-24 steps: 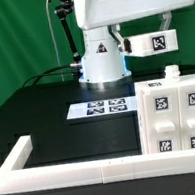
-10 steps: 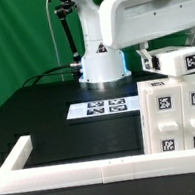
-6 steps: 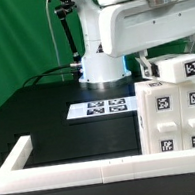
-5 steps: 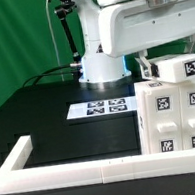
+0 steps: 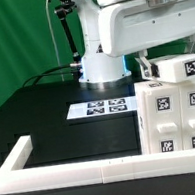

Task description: Assemble cabinet

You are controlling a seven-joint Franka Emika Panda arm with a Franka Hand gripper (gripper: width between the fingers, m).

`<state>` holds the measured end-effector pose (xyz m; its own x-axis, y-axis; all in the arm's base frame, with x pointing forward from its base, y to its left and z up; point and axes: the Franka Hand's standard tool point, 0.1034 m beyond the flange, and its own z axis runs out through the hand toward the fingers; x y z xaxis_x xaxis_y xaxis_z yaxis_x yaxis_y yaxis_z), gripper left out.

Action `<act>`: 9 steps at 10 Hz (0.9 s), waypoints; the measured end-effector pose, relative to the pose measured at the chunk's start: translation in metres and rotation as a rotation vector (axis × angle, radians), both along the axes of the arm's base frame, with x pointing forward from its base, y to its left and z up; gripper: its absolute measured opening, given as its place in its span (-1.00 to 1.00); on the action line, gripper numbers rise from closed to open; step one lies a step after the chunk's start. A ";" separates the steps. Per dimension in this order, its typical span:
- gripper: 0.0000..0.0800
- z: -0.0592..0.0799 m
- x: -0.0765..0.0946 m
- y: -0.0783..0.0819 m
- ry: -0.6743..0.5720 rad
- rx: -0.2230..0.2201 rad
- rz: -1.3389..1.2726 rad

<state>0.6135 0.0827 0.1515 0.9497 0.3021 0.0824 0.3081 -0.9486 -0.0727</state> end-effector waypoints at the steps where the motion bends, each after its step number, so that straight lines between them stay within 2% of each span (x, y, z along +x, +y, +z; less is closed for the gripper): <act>1: 0.40 0.000 0.000 0.000 0.002 0.001 -0.016; 5: 0.40 0.000 0.000 0.002 0.020 0.013 -0.209; 9: 0.40 -0.001 0.001 0.010 0.054 0.055 -0.689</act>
Offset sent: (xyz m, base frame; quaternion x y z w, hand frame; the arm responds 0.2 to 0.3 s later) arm 0.0000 0.0000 0.0000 0.0000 0.0000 0.1938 0.9810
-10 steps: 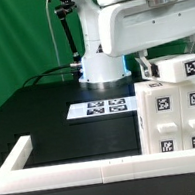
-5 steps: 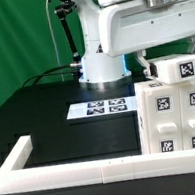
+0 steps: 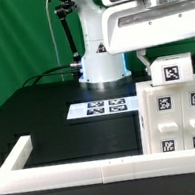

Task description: Assemble cabinet

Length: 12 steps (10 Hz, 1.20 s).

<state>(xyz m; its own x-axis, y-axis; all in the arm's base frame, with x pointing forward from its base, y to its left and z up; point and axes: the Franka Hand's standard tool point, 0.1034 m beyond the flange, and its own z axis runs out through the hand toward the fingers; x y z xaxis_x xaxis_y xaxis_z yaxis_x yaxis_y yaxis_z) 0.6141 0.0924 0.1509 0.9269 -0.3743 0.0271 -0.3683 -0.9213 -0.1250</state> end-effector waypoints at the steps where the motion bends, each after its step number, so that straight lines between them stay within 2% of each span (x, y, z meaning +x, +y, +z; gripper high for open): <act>1: 0.40 0.000 0.000 0.002 0.004 0.008 -0.098; 3: 0.40 0.000 0.000 0.005 0.018 0.021 -0.265; 8: 0.40 0.000 0.001 0.006 0.041 0.044 -0.490; 12: 0.40 0.002 -0.001 0.016 0.043 0.127 -0.962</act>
Offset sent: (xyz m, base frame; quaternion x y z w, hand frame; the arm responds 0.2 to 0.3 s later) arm 0.0000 0.0000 0.0000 0.0000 0.0000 0.1938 0.9810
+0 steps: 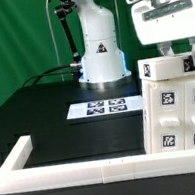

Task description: Assemble cabinet

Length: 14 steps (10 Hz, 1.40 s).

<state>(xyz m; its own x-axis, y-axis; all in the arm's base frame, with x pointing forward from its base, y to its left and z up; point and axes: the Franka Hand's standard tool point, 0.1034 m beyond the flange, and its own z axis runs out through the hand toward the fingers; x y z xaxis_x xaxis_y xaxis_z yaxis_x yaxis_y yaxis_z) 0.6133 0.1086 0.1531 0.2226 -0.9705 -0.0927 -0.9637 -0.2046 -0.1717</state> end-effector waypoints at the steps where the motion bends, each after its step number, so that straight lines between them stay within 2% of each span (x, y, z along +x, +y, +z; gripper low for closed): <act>1: 0.40 0.000 0.001 0.001 0.011 0.025 -0.110; 4: 0.40 0.002 0.002 0.003 0.037 0.090 -0.294; 7: 0.40 0.003 0.003 0.007 0.051 0.126 -0.383; 9: 0.91 0.010 0.001 0.007 0.031 0.127 -0.292; 10: 0.97 0.016 -0.003 0.006 0.020 0.129 -0.251; 13: 0.99 0.028 -0.010 0.005 0.001 0.139 -0.217; 14: 0.99 0.027 -0.011 0.006 0.002 0.137 -0.207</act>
Offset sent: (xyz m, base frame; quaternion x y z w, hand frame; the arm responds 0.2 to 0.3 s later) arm 0.0014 -0.0025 0.0003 -0.0160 -0.0134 0.2427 0.9699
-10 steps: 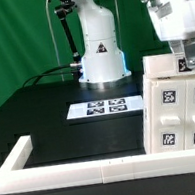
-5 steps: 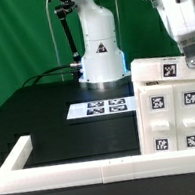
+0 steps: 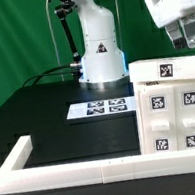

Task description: Assemble cabinet

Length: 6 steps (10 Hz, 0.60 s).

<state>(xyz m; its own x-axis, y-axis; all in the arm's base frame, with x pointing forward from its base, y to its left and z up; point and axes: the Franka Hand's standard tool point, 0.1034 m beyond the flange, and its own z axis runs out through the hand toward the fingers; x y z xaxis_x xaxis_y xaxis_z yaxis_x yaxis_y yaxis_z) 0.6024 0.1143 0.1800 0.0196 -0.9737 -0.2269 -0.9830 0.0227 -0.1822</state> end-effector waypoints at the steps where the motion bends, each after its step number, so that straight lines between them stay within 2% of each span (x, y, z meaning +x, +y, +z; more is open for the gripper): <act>1: 0.99 -0.001 0.000 0.000 -0.005 -0.005 0.027; 2: 0.99 -0.001 -0.002 0.000 -0.003 -0.017 0.086; 4: 0.99 0.004 0.002 -0.004 -0.033 -0.056 0.364; 6: 0.99 0.004 0.000 -0.003 -0.060 -0.083 0.666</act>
Offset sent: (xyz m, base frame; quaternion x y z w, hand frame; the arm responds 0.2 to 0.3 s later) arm 0.0082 -0.0076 0.0103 -0.0425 -0.0207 -0.2701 0.9617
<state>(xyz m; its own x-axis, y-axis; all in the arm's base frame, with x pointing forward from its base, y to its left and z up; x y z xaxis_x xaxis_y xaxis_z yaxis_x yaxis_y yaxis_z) 0.6028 0.1110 0.1840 0.6321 -0.7636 -0.1317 -0.7704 -0.6011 -0.2125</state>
